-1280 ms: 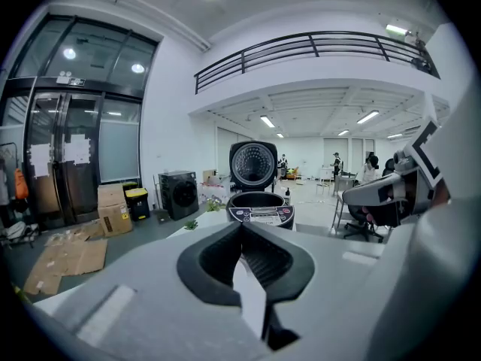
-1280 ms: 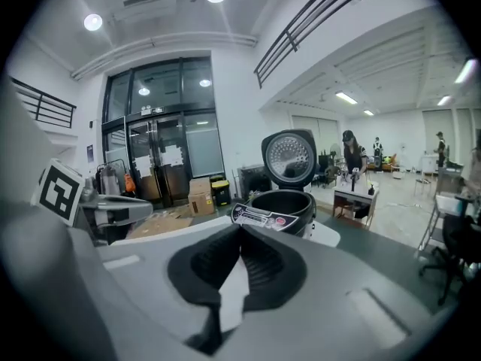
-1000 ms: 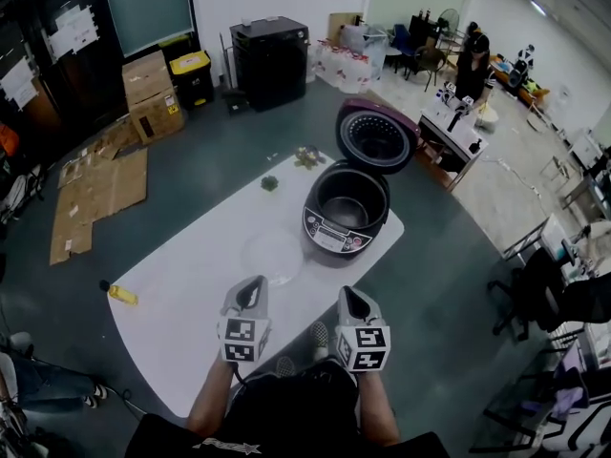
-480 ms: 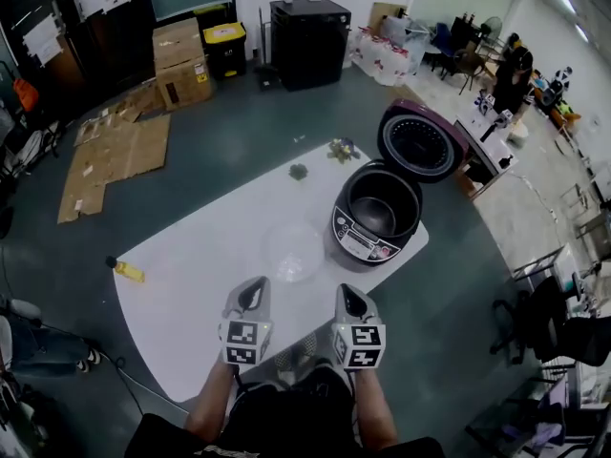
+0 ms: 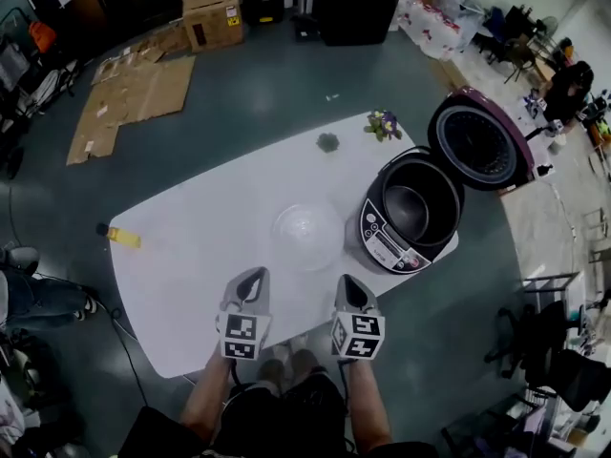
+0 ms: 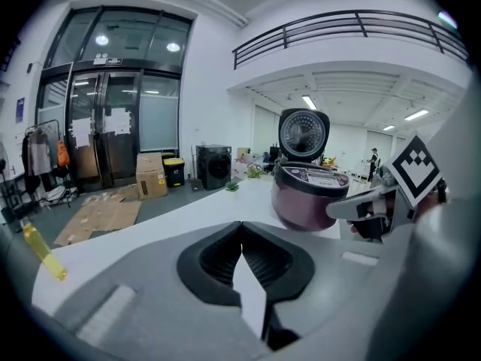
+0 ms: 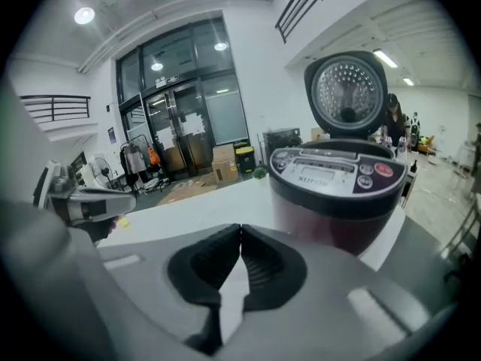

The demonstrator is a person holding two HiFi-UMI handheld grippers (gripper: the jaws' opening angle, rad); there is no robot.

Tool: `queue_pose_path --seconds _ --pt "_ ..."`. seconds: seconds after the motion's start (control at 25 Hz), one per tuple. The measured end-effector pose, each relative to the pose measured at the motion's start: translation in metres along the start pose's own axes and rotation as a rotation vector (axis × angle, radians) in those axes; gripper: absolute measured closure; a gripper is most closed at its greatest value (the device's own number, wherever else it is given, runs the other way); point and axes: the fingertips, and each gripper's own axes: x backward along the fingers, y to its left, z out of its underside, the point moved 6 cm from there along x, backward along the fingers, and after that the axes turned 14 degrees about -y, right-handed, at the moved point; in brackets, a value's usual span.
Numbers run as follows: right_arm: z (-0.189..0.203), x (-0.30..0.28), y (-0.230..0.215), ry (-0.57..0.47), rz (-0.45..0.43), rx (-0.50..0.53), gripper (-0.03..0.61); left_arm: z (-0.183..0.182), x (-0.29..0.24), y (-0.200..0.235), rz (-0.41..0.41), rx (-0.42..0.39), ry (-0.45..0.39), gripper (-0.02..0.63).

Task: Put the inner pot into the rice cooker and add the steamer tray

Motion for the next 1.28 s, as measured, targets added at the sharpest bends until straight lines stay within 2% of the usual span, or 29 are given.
queue_pose_path --seconds 0.08,0.28,0.4,0.64,0.88,1.28 --pt "0.013 -0.014 -0.004 0.033 0.01 -0.039 0.559 0.008 -0.005 0.003 -0.019 0.004 0.012 0.603" --pt "0.039 -0.042 -0.008 0.124 0.033 -0.108 0.405 0.026 -0.01 0.008 -0.046 0.02 0.065 0.603" --pt "0.056 -0.06 -0.01 0.192 0.036 -0.133 0.351 0.039 -0.015 0.011 -0.05 0.035 0.096 0.603" --pt "0.084 -0.089 -0.016 0.278 0.03 -0.141 0.35 0.067 -0.023 0.011 -0.059 0.079 0.158 0.603" --pt "0.097 -0.109 -0.019 0.31 0.019 -0.167 0.348 0.086 -0.026 0.014 -0.08 0.088 0.205 0.603" --pt "0.105 -0.131 -0.016 0.375 -0.023 -0.129 0.348 0.094 -0.03 0.017 -0.118 0.119 0.23 0.603"
